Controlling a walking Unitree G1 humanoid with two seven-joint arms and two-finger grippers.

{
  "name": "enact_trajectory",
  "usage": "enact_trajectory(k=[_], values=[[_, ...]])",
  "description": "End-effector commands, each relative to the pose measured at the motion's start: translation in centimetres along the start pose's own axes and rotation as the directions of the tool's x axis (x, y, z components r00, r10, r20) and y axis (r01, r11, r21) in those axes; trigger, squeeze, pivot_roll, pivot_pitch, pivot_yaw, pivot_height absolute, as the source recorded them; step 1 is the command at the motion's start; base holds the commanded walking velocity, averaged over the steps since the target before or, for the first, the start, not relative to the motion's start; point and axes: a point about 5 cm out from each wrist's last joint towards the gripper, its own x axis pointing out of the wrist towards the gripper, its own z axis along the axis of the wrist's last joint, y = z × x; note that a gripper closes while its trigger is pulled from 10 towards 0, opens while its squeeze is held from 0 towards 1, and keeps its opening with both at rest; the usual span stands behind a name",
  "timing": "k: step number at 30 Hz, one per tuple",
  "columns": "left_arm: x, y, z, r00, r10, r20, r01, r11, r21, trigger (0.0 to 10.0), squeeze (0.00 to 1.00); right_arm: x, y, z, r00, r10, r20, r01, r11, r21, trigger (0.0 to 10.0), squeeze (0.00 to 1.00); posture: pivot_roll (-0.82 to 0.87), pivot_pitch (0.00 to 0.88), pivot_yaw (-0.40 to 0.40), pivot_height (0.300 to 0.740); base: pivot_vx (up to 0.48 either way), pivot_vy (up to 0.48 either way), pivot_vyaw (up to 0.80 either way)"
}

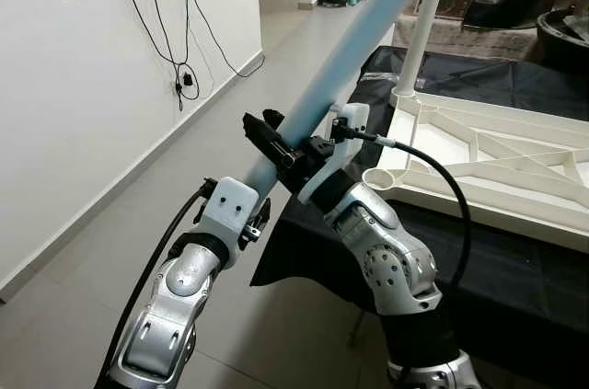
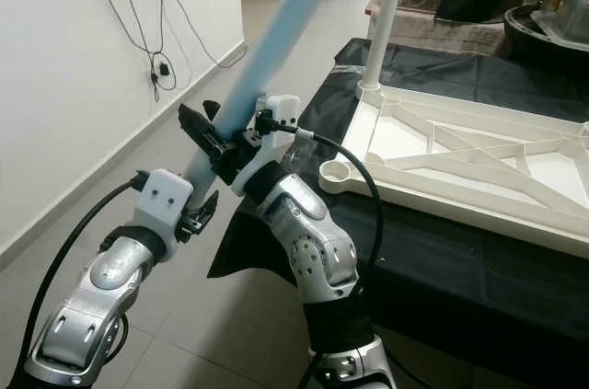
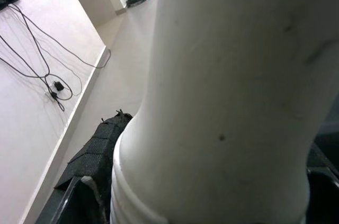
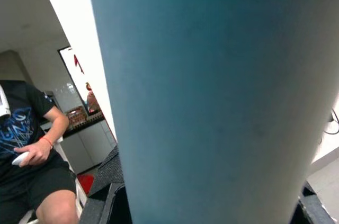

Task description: Building children table

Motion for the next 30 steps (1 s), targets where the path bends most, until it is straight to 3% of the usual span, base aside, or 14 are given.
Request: enact_trajectory(k=[1, 7, 8, 12, 13, 17, 20, 21, 27, 28, 30], values=[[0.0, -0.3, -0.7, 0.999, -0.021, -0.034, 0.021, 1.000, -0.016, 0.0, 0.00, 0.3, 1.4, -0.1, 0.997, 0.081, 0.000, -0.081, 0.997, 0.007, 10.0, 0.00, 0.08, 0.046, -0.007, 0.740, 0.000, 0.000, 0.00], [0.0, -0.2, -1.1, 0.999, -0.013, -0.043, 0.011, 0.999, -0.049, 0.0, 0.00, 0.1, 1.3, -0.7, 0.995, 0.092, -0.033, -0.093, 0.995, -0.030, 10.0, 0.00, 0.08, 0.051, -0.010, 0.740, 0.000, 0.000, 0.00], [-0.3, -0.3, -1.2, 0.999, -0.037, -0.039, 0.033, 0.996, -0.087, 10.0, 0.00, -0.1, 0.9, -1.0, 0.994, 0.095, -0.050, -0.097, 0.994, -0.048, 10.0, 1.00, 0.08, 0.053, -0.008, 0.740, 0.000, 0.000, 0.00], [-1.1, -0.4, -1.3, 0.996, -0.091, -0.023, 0.086, 0.984, -0.154, 10.0, 0.00, -0.4, -0.2, -1.3, 0.992, 0.097, -0.084, -0.104, 0.991, -0.079, 10.0, 1.00, 0.08, 0.057, -0.007, 0.740, 0.000, 0.000, 0.00], [-1.6, -0.3, -1.4, 0.994, -0.111, -0.019, 0.106, 0.979, -0.175, 10.0, 0.00, -0.4, -0.6, -1.2, 0.989, 0.109, -0.097, -0.118, 0.989, -0.088, 10.0, 0.00, 0.08, 0.057, -0.007, 0.740, 0.000, 0.000, 0.00], [-3.7, 0.6, -2.3, 0.979, -0.202, -0.029, 0.189, 0.951, -0.245, 10.0, 0.00, -0.5, -1.8, -0.3, 0.969, 0.202, -0.144, -0.213, 0.975, -0.060, 10.0, 0.00, 0.09, 0.062, -0.004, 0.740, 0.000, 0.000, 0.00], [-4.2, 0.8, -2.6, 0.974, -0.222, -0.037, 0.206, 0.943, -0.261, 10.0, 0.00, -0.6, -1.9, -0.2, 0.956, 0.244, -0.161, -0.254, 0.966, -0.045, 10.0, 0.00, 0.09, 0.062, -0.004, 0.740, 0.000, 0.000, 0.00], [-5.4, 0.9, -3.1, 0.955, -0.293, -0.053, 0.266, 0.919, -0.290, 10.0, 0.00, -0.8, -2.0, 0.1, 0.925, 0.320, -0.204, -0.332, 0.943, -0.029, 10.0, 0.00, 0.09, 0.066, -0.005, 0.740, 0.000, 0.000, 0.00], [-6.3, 0.7, -3.3, 0.936, -0.347, -0.056, 0.314, 0.898, -0.309, 10.0, 0.00, -1.0, -2.1, 0.3, 0.900, 0.371, -0.228, -0.382, 0.924, -0.001, 10.0, 0.00, 0.09, 0.071, -0.004, 0.740, 0.000, 0.000, 0.00], [-7.3, 0.5, -3.5, 0.910, -0.407, -0.072, 0.368, 0.877, -0.309, 10.0, 0.00, -1.6, -1.7, 0.2, 0.835, 0.481, -0.268, -0.468, 0.876, 0.114, 10.0, 0.00, 0.09, 0.075, -0.005, 0.740, 0.000, 0.000, 0.00], [-7.6, 0.5, -3.6, 0.902, -0.424, -0.077, 0.384, 0.872, -0.305, 10.0, 0.00, -1.8, -1.6, 0.2, 0.821, 0.502, -0.272, -0.483, 0.865, 0.139, 10.0, 0.00, 0.09, 0.075, -0.005, 0.740, 0.000, 0.000, 0.00]])
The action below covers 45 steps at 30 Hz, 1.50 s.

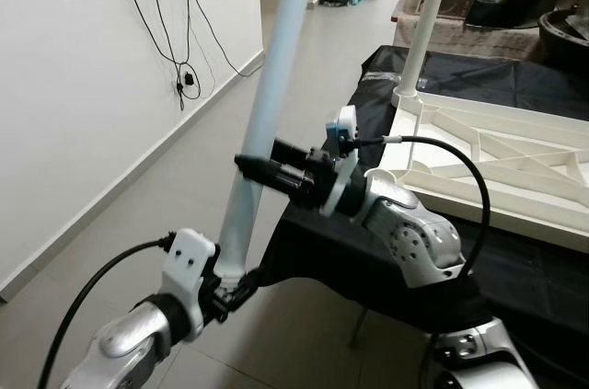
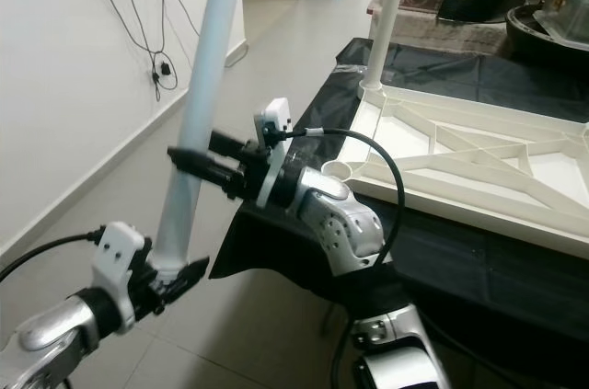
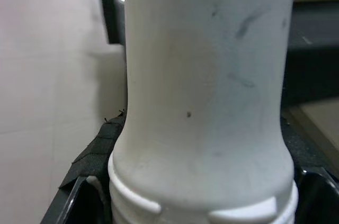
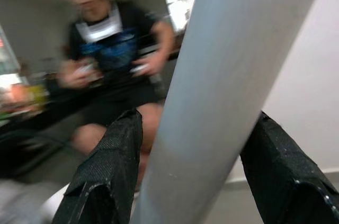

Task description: Building children table

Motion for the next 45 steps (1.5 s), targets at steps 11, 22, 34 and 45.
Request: enact_trajectory(k=[11, 22, 34, 45], values=[[-1.0, -1.4, -0.4, 0.987, -0.157, -0.026, 0.154, 0.985, -0.075, 10.0, 0.00, 0.7, 1.8, -1.3, 0.981, 0.185, -0.057, -0.180, 0.980, 0.088, 10.0, 0.00, 0.09, 0.080, -0.005, 0.740, 0.000, 0.000, 0.00], [-0.7, -1.2, -1.0, 0.983, -0.173, -0.054, 0.168, 0.982, -0.081, 10.0, 0.00, 1.1, 2.6, -1.9, 0.971, 0.229, -0.067, -0.216, 0.963, 0.160, 10.0, 0.00, 0.09, 0.081, -0.007, 0.740, 0.000, 0.000, 0.00], [0.0, -1.4, -0.9, 0.979, -0.199, -0.043, 0.195, 0.977, -0.092, 10.0, 0.00, 1.4, 3.5, -2.3, 0.964, 0.259, -0.062, -0.244, 0.952, 0.187, 10.0, 0.00, 0.08, 0.075, -0.001, 0.740, 0.000, 0.000, 0.00], [0.3, -2.1, -1.2, 0.973, -0.226, -0.047, 0.221, 0.970, -0.098, 10.0, 0.00, 1.6, 3.7, -2.4, 0.967, 0.250, -0.057, -0.236, 0.954, 0.183, 10.0, 0.00, 0.07, 0.069, 0.005, 0.740, 0.000, 0.000, 0.00]])
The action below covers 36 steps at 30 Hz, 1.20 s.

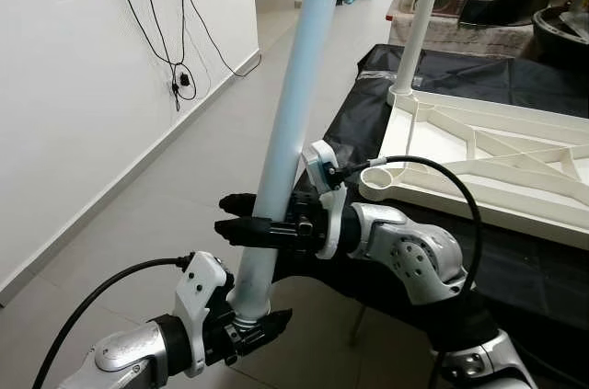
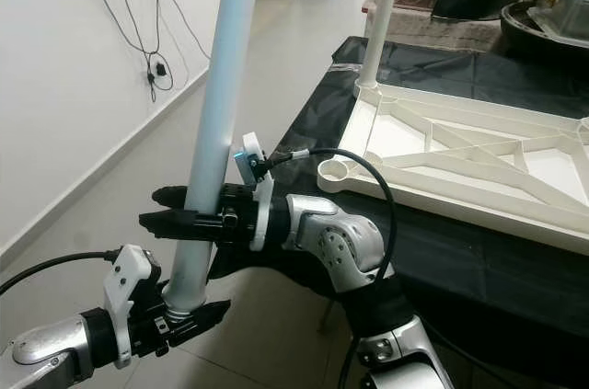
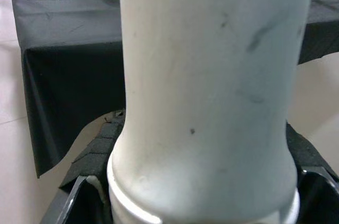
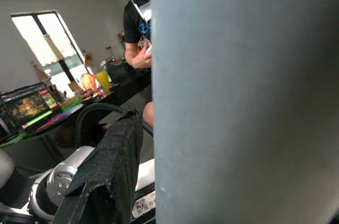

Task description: Building children table

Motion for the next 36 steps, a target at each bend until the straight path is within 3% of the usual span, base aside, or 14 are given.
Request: enact_trajectory(k=[1, 4, 5, 7, 8, 21, 22, 34, 35, 36], values=[[0.2, 0.0, -0.6, 1.000, 0.004, -0.027, -0.005, 1.000, -0.020, 10.0, 0.00, 0.9, 0.9, 0.0, 0.998, 0.062, 0.011, -0.062, 0.998, -0.004, 10.0, 0.00, 0.07, 0.069, 0.005, 0.740, 0.000, 0.000, 0.00], [0.3, 0.0, -0.7, 1.000, 0.000, -0.028, 0.000, 1.000, -0.024, 10.0, 0.00, 0.9, 1.0, -0.1, 0.998, 0.065, 0.015, -0.065, 0.998, 0.000, 9.6, 0.00, 0.07, 0.067, 0.006, 0.740, 0.000, 0.000, 0.00], [0.3, 0.0, -0.7, 1.000, -0.002, -0.028, 0.001, 1.000, -0.025, 10.0, 0.00, 1.0, 1.1, -0.1, 0.998, 0.065, 0.017, -0.065, 0.998, 0.001, 3.6, 0.00, 0.07, 0.067, 0.006, 0.740, 0.000, 0.000, 0.00], [0.3, 0.0, -0.7, 1.000, -0.002, -0.028, 0.002, 1.000, -0.026, 10.0, 0.00, 1.0, 1.1, -0.1, 0.998, 0.066, 0.018, -0.066, 0.998, 0.002, 3.6, 0.00, 0.07, 0.067, 0.006, 0.740, 0.000, 0.000, 0.00], [0.3, 0.0, -0.8, 1.000, -0.003, -0.029, 0.002, 1.000, -0.030, 10.0, 0.00, 1.0, 1.2, -0.2, 0.997, 0.068, 0.018, -0.068, 0.998, 0.004, 0.0, 0.00, 0.07, 0.067, 0.006, 0.740, 0.000, 0.000, 0.00], [0.2, 0.2, -1.2, 0.999, 0.013, -0.052, -0.016, 0.998, -0.057, 10.0, 0.00, 1.2, 1.3, -0.2, 0.997, 0.071, 0.027, -0.071, 0.997, 0.010, 0.0, 0.00, 0.07, 0.069, 0.005, 0.740, 0.000, 0.000, 0.00], [0.2, 0.2, -1.2, 0.999, 0.010, -0.047, -0.013, 0.998, -0.054, 10.0, 1.00, 1.1, 1.2, -0.1, 0.997, 0.066, 0.030, -0.067, 0.998, 0.010, 0.0, 0.00, 0.07, 0.069, 0.005, 0.740, 0.000, 0.000, 0.00], [0.1, -0.1, -1.0, 1.000, 0.027, -0.004, -0.027, 0.998, -0.062, 10.0, 1.00, 0.0, 0.1, 1.2, 0.997, -0.011, 0.076, 0.012, 1.000, -0.016, 0.0, 0.00, 0.02, 0.067, 0.011, 0.740, 0.000, 0.000, 0.00], [0.1, -0.2, -1.1, 1.000, 0.019, -0.013, -0.020, 0.998, -0.062, 10.0, 0.95, -0.2, -0.1, 1.4, 0.996, -0.029, 0.083, 0.031, 0.999, -0.027, 0.0, 0.00, 0.03, 0.065, 0.015, 0.740, 0.000, 0.000, 0.00], [0.0, -0.3, -1.2, 1.000, 0.022, -0.017, -0.023, 0.998, -0.059, 10.0, 0.00, -0.6, -0.5, 1.7, 0.995, -0.050, 0.092, 0.053, 0.998, -0.036, 0.0, 0.00, 0.03, 0.063, 0.017, 0.740, 0.000, 0.000, 0.00]])
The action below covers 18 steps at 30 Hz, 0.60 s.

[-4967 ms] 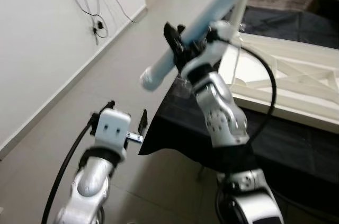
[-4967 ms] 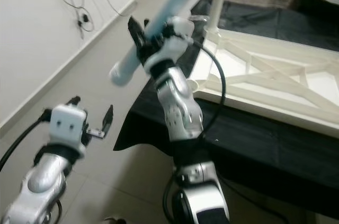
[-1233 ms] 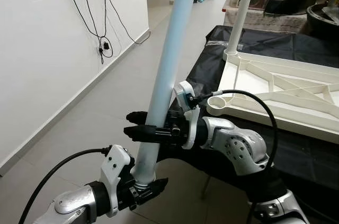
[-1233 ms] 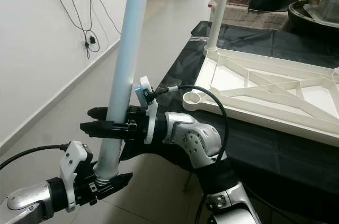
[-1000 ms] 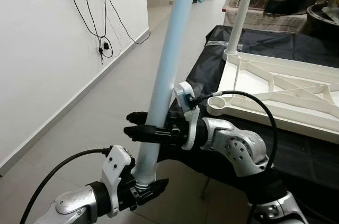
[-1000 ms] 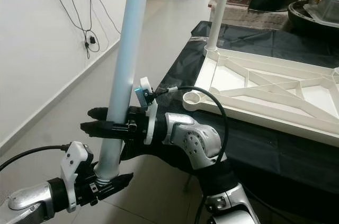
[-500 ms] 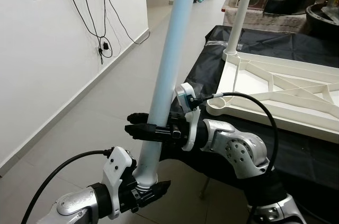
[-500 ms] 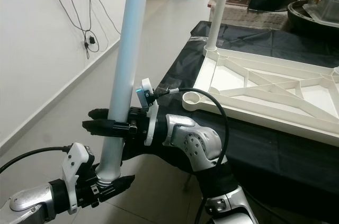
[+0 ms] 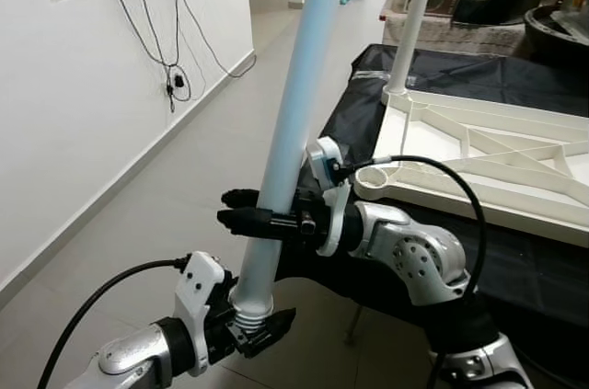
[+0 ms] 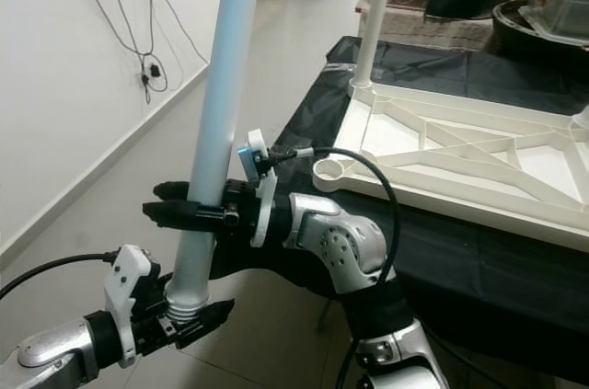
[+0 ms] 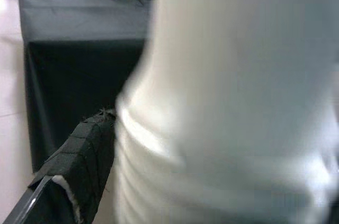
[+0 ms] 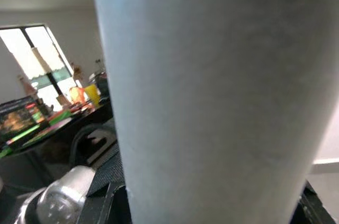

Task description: Building children table

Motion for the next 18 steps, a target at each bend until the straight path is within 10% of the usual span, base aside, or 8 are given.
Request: enact_trajectory(k=[1, 10, 18], values=[[-0.2, 0.0, -0.4, 1.000, 0.005, -0.027, -0.005, 1.000, 0.005, 10.0, 0.00, -0.1, -0.2, 0.7, 1.000, -0.004, 0.029, 0.004, 1.000, -0.022, 0.0, 0.00, 0.03, 0.063, 0.017, 0.740, 0.000, 0.000, 0.00], [-0.9, -0.2, -1.5, 0.993, 0.115, 0.003, -0.115, 0.992, -0.047, 10.0, 0.00, -2.6, -2.4, 2.4, 0.982, -0.173, 0.078, 0.180, 0.979, -0.099, 0.0, 0.00, 0.04, 0.049, 0.020, 0.740, 0.000, 0.000, 0.00], [-0.6, 0.0, -0.4, 0.934, 0.320, 0.162, -0.313, 0.947, -0.068, 10.0, 0.00, -4.6, -5.1, 4.4, 0.828, -0.492, 0.269, 0.546, 0.818, -0.181, 0.0, 0.00, 0.03, 0.046, 0.018, 0.740, 0.000, 0.000, 0.00]])
